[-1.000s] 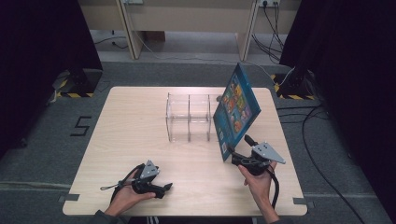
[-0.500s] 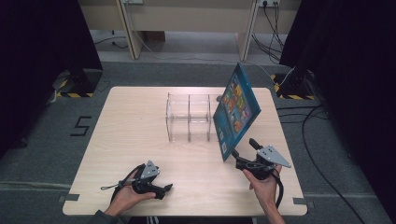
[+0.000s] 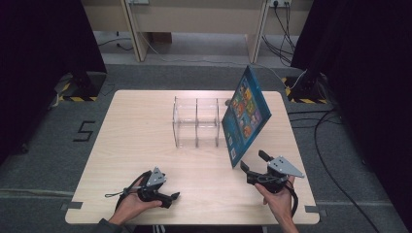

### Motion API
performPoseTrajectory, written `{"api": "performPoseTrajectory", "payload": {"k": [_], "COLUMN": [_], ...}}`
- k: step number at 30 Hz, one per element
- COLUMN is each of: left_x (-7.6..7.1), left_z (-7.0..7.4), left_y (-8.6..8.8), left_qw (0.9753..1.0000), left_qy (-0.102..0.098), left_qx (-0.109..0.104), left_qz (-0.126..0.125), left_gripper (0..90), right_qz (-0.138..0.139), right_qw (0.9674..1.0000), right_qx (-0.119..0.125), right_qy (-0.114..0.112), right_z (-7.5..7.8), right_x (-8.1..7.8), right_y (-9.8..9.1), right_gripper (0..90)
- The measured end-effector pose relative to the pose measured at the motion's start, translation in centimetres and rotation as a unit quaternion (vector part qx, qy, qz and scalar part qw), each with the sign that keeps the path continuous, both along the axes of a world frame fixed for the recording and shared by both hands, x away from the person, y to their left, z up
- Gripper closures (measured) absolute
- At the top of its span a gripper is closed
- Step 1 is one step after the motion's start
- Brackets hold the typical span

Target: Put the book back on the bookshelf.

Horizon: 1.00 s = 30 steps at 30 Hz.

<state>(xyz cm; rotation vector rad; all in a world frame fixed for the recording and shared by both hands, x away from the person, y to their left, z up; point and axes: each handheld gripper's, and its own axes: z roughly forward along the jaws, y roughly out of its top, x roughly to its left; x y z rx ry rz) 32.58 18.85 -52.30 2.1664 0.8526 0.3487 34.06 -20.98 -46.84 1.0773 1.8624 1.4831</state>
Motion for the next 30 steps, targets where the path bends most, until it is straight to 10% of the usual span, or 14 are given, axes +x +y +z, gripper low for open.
{"api": "performPoseTrajectory", "payload": {"k": [13, 30], "left_x": [-0.1, -0.1], "left_z": [0.0, 0.0], "left_y": [0.0, -0.1], "left_qw": [1.0, 0.9999], "left_qy": [0.0, 0.001], "left_qx": [0.001, 0.001], "left_qz": [-0.008, -0.01], "left_gripper": [7.7, 6.6], "right_qz": [0.009, 0.045], "right_qw": [0.9993, 0.9958], "right_qx": [0.02, -0.045], "right_qy": [0.03, 0.065], "right_z": [-0.3, -1.0], "right_x": [-1.6, -3.7], "right_y": [-0.9, -0.4], "right_gripper": [16.1, 16.1]}}
